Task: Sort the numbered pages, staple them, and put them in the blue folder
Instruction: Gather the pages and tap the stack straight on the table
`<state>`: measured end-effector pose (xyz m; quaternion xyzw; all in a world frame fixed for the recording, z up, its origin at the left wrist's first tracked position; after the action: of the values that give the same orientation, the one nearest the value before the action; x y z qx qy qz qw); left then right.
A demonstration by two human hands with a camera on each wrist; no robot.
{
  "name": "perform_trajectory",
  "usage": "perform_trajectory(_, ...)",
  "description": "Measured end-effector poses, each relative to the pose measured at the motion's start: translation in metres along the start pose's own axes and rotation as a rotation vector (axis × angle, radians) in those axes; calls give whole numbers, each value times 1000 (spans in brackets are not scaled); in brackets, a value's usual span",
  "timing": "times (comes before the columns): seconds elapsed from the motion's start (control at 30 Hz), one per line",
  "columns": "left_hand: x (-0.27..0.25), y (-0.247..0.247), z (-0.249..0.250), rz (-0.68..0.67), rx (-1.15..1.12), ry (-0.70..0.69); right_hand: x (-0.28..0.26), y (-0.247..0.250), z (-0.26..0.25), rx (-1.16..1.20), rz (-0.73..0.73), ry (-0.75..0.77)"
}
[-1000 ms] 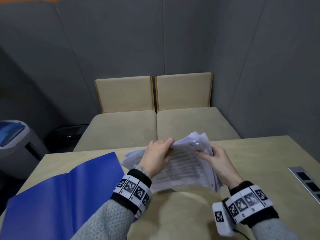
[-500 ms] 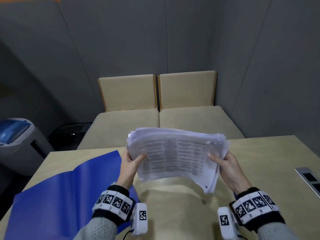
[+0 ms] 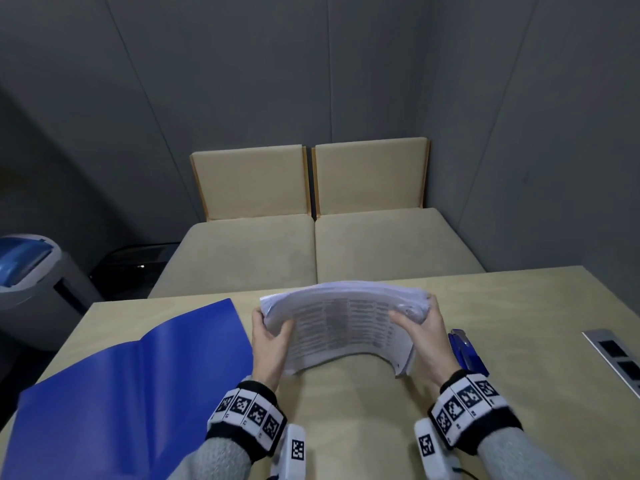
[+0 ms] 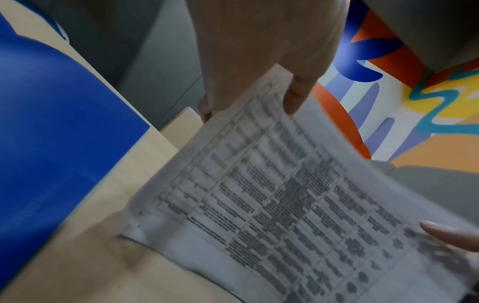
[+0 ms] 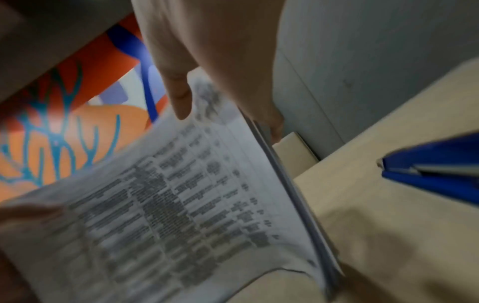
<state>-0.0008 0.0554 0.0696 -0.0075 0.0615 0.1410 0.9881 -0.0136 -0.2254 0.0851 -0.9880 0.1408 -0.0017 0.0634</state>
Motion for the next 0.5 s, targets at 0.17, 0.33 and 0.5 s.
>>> perform_trajectory(0.17, 7, -1, 7, 80, -35, 38, -1, 0, -17, -516, 35, 360)
perform_trajectory(0.33, 21, -1, 13, 243, 35, 102, -3, -19, -21, -1116, -60, 666)
perform_trajectory(0.5, 30, -2, 15, 250, 77, 22, 2, -14, -11, -1139, -99, 549)
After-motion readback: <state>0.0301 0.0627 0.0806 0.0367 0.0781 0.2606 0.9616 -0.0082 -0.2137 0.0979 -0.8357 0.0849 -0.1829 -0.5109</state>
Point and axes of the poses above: each hand's wrist, its own x-axis towards the middle knuckle, its own y-axis out of the back of the hand, z = x × y, the point moved 7 cm from there along x, towards the middle knuckle, and after that the axes turned 5 degrees about y, right-handed, at the moved point
